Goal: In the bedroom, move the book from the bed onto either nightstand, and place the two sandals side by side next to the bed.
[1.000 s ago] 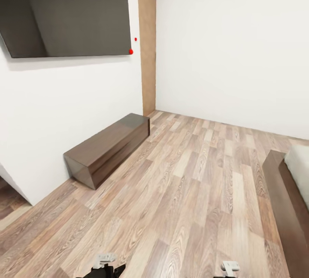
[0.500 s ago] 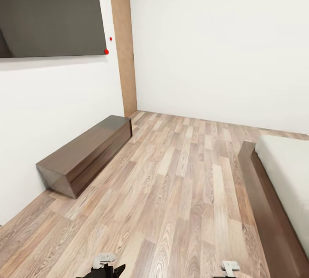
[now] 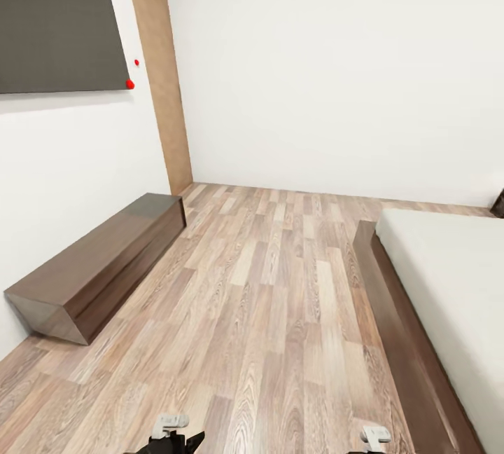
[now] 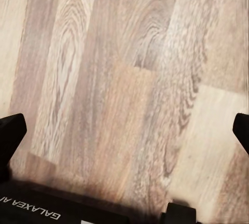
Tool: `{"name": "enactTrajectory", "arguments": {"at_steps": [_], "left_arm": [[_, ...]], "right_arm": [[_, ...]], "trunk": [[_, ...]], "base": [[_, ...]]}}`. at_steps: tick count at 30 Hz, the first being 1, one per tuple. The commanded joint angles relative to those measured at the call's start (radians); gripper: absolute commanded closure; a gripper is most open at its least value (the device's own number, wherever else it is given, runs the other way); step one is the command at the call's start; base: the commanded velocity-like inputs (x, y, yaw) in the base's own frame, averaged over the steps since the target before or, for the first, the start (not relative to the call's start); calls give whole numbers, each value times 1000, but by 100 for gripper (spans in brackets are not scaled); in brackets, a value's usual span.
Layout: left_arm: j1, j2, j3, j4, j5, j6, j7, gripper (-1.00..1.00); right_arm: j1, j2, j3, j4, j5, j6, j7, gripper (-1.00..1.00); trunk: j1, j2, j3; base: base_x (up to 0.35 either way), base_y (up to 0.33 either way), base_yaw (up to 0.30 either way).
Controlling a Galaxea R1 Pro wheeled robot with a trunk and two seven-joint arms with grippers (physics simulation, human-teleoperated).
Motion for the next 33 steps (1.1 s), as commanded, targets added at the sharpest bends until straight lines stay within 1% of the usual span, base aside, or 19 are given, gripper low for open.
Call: {"name": "enactTrajectory", "arguments": {"at_steps": [1,16,20,33], "left_arm": [[0,0,4,1,3,0,-6,-100],[0,-1,4,2,3,0,-6,-100],[0,-1,5,2,3,-1,-6,-100],[0,1,6,2,4,-2,-6,-100]], "right_arm": [[-1,0,-8,0,1,4,4,-100],[-1,0,-7,0,1,4,2,-100],[-1,0,-7,0,1,4,1,-100],[-1,0,-7,0,1,4,1,-100]], "trunk": [[0,0,-1],[0,0,-1],[0,0,-1],[0,0,-1]], "base": [[0,0,-300],[3,0,-299],[230,0,-96],[322,0,-6]]}}
